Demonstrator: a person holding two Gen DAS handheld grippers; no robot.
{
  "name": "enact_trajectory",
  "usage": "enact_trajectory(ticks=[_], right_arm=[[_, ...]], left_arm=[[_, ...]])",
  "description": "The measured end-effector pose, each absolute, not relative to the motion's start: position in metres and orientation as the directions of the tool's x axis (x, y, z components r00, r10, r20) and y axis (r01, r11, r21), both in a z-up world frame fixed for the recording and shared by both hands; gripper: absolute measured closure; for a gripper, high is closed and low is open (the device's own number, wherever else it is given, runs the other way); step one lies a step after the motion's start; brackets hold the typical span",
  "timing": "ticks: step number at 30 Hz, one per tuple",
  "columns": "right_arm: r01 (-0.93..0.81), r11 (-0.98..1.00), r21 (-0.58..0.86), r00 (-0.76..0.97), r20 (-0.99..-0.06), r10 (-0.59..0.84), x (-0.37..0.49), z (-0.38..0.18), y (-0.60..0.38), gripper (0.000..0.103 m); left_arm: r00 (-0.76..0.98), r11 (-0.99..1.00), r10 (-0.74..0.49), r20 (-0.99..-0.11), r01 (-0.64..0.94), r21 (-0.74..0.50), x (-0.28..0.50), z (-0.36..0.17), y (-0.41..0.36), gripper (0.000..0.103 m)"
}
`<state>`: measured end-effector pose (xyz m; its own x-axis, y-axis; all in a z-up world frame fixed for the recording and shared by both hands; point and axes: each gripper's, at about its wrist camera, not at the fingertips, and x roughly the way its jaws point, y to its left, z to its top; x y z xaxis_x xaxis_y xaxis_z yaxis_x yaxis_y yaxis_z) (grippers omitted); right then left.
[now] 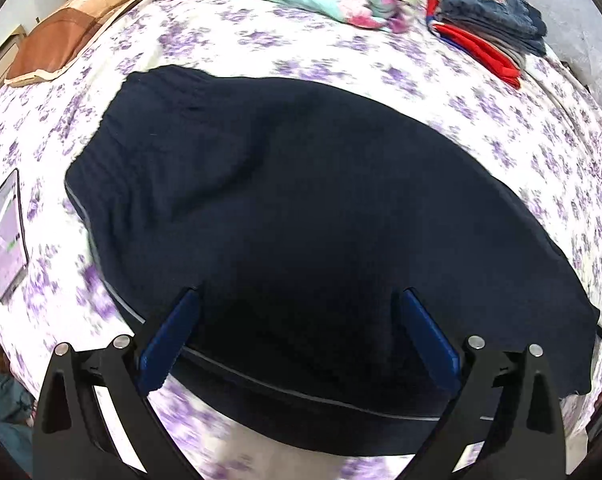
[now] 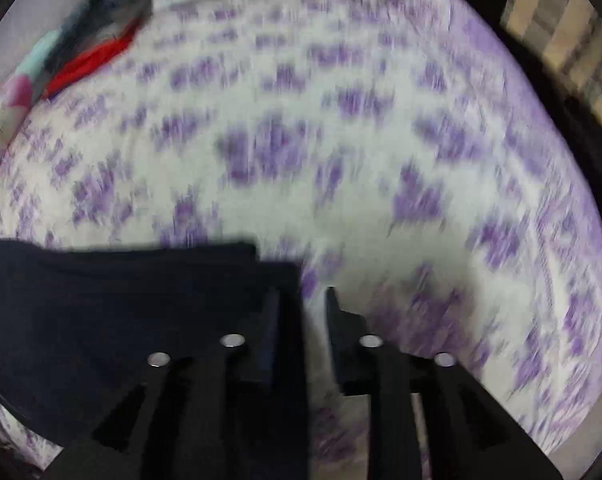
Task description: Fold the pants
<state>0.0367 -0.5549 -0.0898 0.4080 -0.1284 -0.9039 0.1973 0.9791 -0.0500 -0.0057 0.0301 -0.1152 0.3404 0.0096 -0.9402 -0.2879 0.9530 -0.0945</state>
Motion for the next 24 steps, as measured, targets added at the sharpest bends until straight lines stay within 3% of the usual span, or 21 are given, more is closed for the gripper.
enact_trajectory(ticks=[1, 3, 5, 7, 9, 11, 14, 17, 19, 21, 24], right_arm=[[0.201, 0.978, -0.063, 0.451, -0.88, -0.149, 0.039, -0.077, -0.556, 0.056], [0.173, 0.982, -0.075, 0.514, -0.844, -0.155, 0.045, -0.058, -0.552, 0.055], [0.036, 0.999, 0.037, 0.544, -0.839, 0.011, 0.061, -0.049, -0.535, 0.054], [-0.139, 0.973, 0.182, 0.487, -0.844, 0.227, 0.077, -0.056, -0.503, 0.061], [-0.263, 0.945, 0.192, 0.416, -0.861, 0.291, 0.087, -0.073, -0.461, 0.071], [-0.379, 0.903, 0.203, 0.339, -0.877, 0.339, 0.089, -0.095, -0.417, 0.072], [-0.454, 0.887, 0.083, 0.318, -0.915, 0.249, 0.081, -0.121, -0.383, 0.069], [-0.477, 0.876, 0.072, 0.261, -0.94, 0.22, 0.087, -0.111, -0.378, 0.068], [-0.482, 0.87, 0.107, 0.256, -0.932, 0.256, 0.097, -0.09, -0.378, 0.067], [-0.502, 0.858, 0.109, 0.311, -0.903, 0.296, 0.099, -0.07, -0.37, 0.058], [-0.505, 0.855, 0.115, 0.364, -0.87, 0.332, 0.112, -0.049, -0.35, 0.057]], left_arm=[[0.343, 0.955, 0.016, -0.939, -0.283, -0.087, -0.005, -0.115, 0.019, 0.006], [0.339, 0.956, 0.028, -0.94, -0.283, -0.073, -0.008, -0.115, 0.006, 0.006], [0.33, 0.954, 0.048, -0.943, -0.293, -0.054, -0.013, -0.116, -0.006, 0.006], [0.333, 0.956, 0.072, -0.94, -0.293, -0.03, -0.017, -0.115, -0.016, 0.006], [0.334, 0.957, 0.095, -0.938, -0.29, -0.007, -0.02, -0.114, -0.021, 0.006], [0.324, 0.958, 0.115, -0.939, -0.287, 0.019, -0.024, -0.116, -0.023, 0.006], [0.245, 0.948, 0.15, -0.958, -0.309, 0.07, -0.03, -0.129, -0.015, 0.006], [0.238, 0.927, 0.11, -0.965, -0.375, 0.013, -0.04, -0.126, 0.0, 0.006], [0.294, 0.916, 0.117, -0.949, -0.401, -0.012, -0.044, -0.108, 0.006, 0.006], [0.366, 0.927, 0.125, -0.922, -0.373, -0.022, -0.042, -0.091, 0.006, 0.006], [0.419, 0.937, 0.144, -0.897, -0.348, -0.012, -0.03, -0.079, 0.007, 0.006]])
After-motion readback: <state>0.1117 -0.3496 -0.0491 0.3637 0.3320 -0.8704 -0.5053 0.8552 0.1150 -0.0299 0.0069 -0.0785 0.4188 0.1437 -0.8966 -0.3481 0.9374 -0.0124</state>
